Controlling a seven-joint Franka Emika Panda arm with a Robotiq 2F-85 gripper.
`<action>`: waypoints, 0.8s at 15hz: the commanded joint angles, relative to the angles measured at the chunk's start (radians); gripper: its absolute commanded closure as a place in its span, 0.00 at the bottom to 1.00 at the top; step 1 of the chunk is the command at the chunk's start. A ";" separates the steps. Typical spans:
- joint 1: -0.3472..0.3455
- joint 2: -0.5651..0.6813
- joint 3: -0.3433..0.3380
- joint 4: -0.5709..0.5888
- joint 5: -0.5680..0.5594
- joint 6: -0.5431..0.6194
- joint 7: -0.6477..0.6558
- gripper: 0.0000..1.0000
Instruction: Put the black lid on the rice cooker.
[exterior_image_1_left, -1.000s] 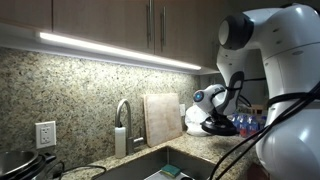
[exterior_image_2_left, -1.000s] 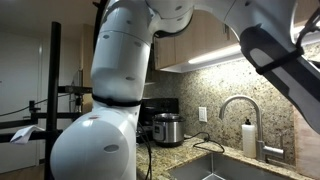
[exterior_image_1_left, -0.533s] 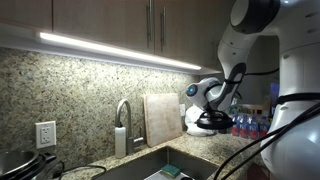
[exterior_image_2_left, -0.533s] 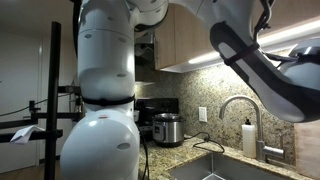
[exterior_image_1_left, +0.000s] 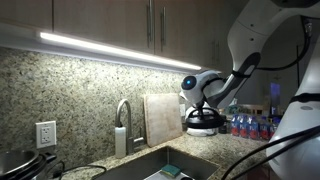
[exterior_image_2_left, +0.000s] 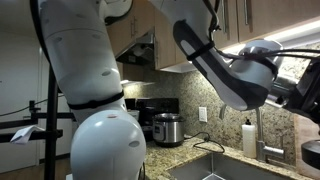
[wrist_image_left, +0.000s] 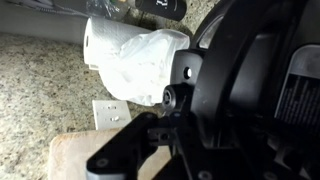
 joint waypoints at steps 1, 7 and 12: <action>0.024 -0.033 -0.012 -0.020 0.002 0.000 -0.004 0.90; 0.048 -0.084 0.002 -0.095 -0.019 0.014 -0.005 0.98; 0.135 -0.116 0.080 -0.192 -0.022 0.006 -0.025 0.98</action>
